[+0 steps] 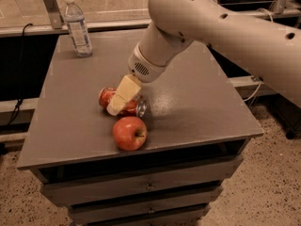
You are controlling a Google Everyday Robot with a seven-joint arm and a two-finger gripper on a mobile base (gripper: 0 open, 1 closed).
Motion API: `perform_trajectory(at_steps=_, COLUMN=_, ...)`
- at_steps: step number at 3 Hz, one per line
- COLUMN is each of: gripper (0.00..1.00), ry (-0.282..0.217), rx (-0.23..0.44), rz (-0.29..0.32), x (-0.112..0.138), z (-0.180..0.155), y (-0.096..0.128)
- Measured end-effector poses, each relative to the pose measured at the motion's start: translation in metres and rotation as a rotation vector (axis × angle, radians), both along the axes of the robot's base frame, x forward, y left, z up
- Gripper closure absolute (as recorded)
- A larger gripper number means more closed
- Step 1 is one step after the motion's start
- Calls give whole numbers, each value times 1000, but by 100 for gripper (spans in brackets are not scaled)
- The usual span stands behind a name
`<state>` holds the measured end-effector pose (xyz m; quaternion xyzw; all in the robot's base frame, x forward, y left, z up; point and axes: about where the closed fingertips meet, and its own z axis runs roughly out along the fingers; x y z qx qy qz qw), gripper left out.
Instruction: Move coke can near apple
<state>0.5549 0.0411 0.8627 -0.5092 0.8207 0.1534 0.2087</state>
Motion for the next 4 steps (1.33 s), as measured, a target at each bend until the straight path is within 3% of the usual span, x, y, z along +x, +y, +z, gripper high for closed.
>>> perform_trajectory(at_steps=1, gripper=0, ry=-64, rx=99, rz=-22, x=23, z=23, y=-35)
perform_trajectory(at_steps=2, gripper=0, ry=-150, rx=242, rz=-53, x=48, z=49, y=-93)
perform_trajectory(at_steps=3, gripper=0, ry=-296, rx=347, rz=-103, x=70, z=87, y=-181)
perform_trajectory(at_steps=4, gripper=0, ry=-357, rx=362, rz=-100, x=76, z=110, y=-191)
